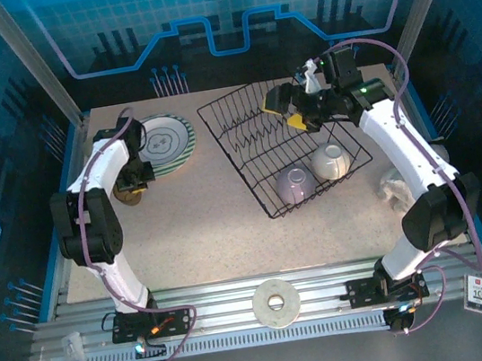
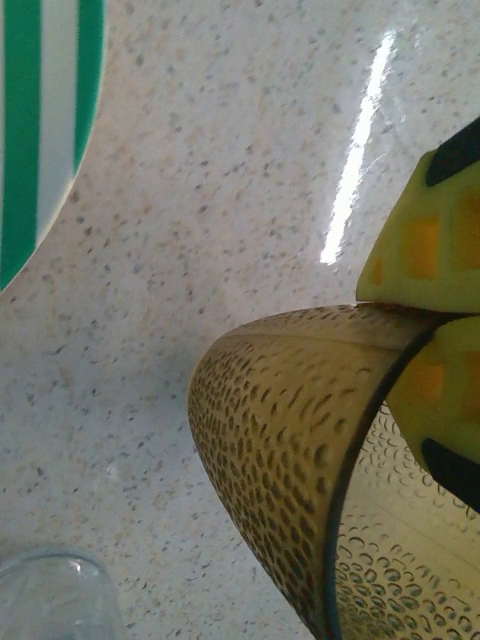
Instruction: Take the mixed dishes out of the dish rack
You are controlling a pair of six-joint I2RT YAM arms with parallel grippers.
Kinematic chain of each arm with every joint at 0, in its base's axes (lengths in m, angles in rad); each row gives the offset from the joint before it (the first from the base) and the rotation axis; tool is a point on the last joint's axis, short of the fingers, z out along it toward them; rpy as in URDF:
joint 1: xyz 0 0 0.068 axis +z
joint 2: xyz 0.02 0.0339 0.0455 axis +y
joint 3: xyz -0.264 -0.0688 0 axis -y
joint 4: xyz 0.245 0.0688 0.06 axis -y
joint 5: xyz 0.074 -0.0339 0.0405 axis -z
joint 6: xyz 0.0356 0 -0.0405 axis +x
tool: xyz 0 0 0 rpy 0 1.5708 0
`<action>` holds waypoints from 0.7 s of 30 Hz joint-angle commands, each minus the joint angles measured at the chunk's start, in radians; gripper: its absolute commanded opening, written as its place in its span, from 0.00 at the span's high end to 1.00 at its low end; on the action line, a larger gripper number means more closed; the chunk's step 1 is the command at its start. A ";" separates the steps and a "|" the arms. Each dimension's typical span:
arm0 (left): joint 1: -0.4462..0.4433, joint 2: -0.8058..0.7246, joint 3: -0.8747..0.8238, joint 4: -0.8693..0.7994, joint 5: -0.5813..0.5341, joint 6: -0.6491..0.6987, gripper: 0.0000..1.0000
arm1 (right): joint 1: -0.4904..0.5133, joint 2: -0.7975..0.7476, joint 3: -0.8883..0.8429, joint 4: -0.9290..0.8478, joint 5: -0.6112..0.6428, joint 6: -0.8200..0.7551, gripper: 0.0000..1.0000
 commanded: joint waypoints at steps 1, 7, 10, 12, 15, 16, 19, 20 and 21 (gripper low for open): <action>0.024 0.020 0.041 0.034 -0.010 -0.009 1.00 | -0.010 -0.044 -0.024 -0.028 0.001 -0.021 0.00; 0.053 0.076 0.076 0.038 -0.001 -0.008 1.00 | -0.016 -0.071 -0.049 -0.027 -0.007 -0.025 0.00; 0.069 0.105 0.095 0.033 0.017 -0.009 1.00 | -0.025 -0.088 -0.066 -0.024 -0.008 -0.025 0.00; 0.076 0.116 0.099 0.040 0.025 -0.007 1.00 | -0.031 -0.097 -0.077 -0.022 -0.012 -0.024 0.00; 0.085 0.133 0.116 0.037 0.027 -0.009 1.00 | -0.041 -0.109 -0.088 -0.022 -0.019 -0.025 0.00; 0.087 0.138 0.121 0.036 0.029 -0.007 1.00 | -0.044 -0.114 -0.092 -0.022 -0.020 -0.025 0.00; 0.093 0.158 0.137 0.028 0.028 -0.006 1.00 | -0.051 -0.125 -0.104 -0.019 -0.025 -0.025 0.00; 0.095 0.162 0.140 0.027 0.027 -0.006 1.00 | -0.051 -0.128 -0.107 -0.018 -0.027 -0.025 0.00; 0.096 0.164 0.141 0.029 0.030 -0.007 1.00 | -0.053 -0.130 -0.111 -0.014 -0.029 -0.024 0.00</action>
